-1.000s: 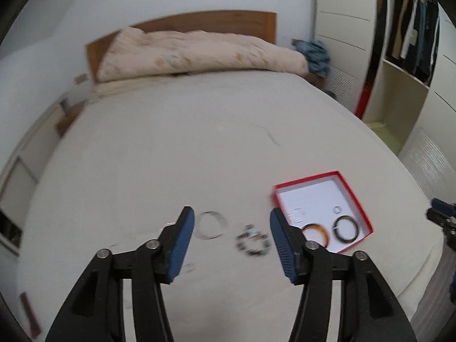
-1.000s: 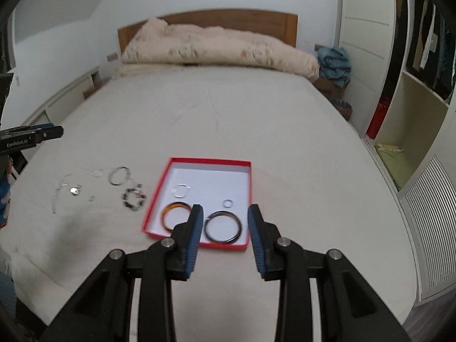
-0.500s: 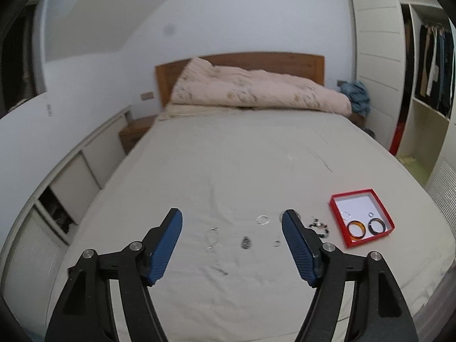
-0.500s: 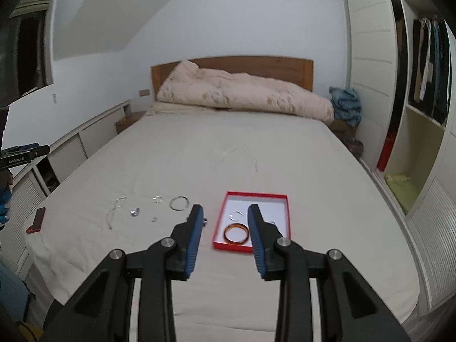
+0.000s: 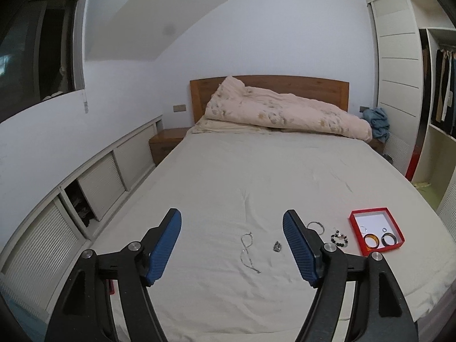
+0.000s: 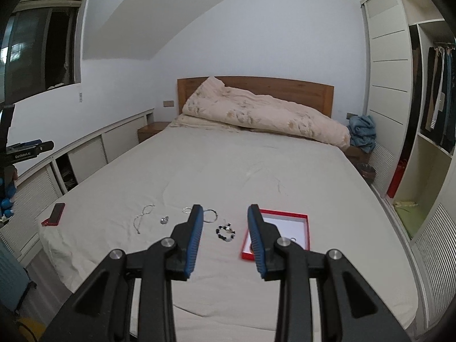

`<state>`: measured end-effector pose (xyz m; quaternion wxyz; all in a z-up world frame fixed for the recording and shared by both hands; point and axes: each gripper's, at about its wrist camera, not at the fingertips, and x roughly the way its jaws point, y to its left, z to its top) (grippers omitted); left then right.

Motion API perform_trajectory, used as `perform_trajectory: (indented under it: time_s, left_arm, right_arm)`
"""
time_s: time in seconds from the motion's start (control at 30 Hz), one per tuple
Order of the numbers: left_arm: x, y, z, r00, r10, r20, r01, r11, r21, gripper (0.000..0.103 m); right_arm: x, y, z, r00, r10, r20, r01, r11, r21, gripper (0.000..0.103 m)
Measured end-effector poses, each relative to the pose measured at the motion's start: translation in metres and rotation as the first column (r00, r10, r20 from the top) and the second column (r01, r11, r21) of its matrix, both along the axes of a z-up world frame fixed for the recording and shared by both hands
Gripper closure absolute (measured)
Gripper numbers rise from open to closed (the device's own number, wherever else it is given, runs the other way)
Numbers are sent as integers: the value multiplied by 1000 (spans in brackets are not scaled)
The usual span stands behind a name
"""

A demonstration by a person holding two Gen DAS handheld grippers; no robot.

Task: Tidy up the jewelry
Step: 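Withdraw both tools and approach the silver chain and beaded bracelet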

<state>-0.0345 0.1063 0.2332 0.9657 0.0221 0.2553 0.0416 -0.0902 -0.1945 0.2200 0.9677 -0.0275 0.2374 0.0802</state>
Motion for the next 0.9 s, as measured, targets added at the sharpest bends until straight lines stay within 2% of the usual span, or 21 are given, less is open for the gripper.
perform_trajectory:
  time_s: [0.17,0.33,0.5,0.67,0.9]
  left_arm:
    - [13,9,-17,999,23,-28,-23,1000,3,30]
    - [30,18,-49,998,53,-47,-53,999,2,30]
    - [57,20,-98,993,63,-103,-64,998,-8,30]
    - [95,20,-155,981,53,-184,-62,997,-44,30]
    - [153,9,-242,943,30,-331,-59,995,-78,30]
  right_arm:
    - [12,6,-9,1000,23,-21,-23,1000,6,72]
    - [42,10,-39,996,38,-86,-37,999,16,72]
    - [81,15,-83,984,46,-172,-43,999,19,72]
    - [122,21,-132,959,74,-272,-65,997,42,72]
    - [184,31,-205,908,102,-406,-81,994,70,72]
